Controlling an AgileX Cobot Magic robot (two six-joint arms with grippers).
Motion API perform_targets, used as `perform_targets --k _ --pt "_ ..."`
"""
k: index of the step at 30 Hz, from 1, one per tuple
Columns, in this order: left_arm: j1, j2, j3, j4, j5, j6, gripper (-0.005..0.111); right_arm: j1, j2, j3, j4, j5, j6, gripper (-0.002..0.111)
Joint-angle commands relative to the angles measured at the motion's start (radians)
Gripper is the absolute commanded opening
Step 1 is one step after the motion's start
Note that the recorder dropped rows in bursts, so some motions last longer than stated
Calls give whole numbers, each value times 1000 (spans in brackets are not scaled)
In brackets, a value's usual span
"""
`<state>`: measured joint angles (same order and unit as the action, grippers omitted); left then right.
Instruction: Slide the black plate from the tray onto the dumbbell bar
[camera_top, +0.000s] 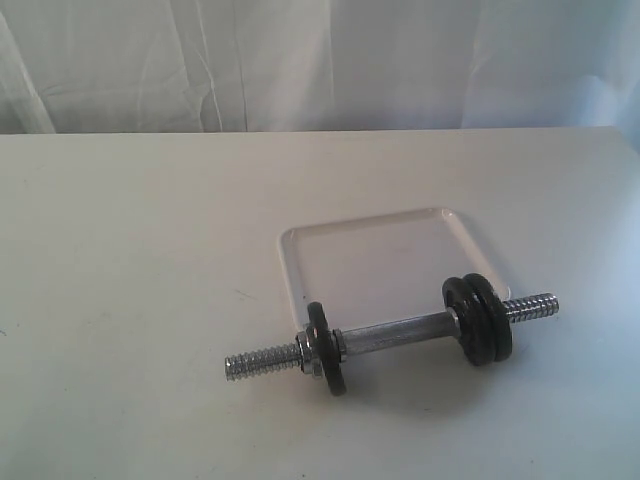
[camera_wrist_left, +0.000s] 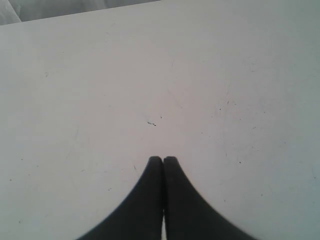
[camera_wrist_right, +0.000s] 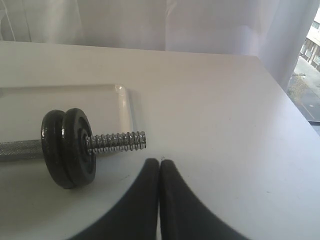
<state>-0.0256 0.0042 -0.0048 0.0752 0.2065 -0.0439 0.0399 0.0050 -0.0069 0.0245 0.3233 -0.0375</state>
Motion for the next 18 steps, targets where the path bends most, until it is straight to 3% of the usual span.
perform_targets --k 1,18 --pt "2 -4 5 -5 -4 -2 0 0 -5 7 2 -4 -12 0" --pt "2 -4 5 -5 -4 -4 0 0 -5 7 -66 -4 -12 0"
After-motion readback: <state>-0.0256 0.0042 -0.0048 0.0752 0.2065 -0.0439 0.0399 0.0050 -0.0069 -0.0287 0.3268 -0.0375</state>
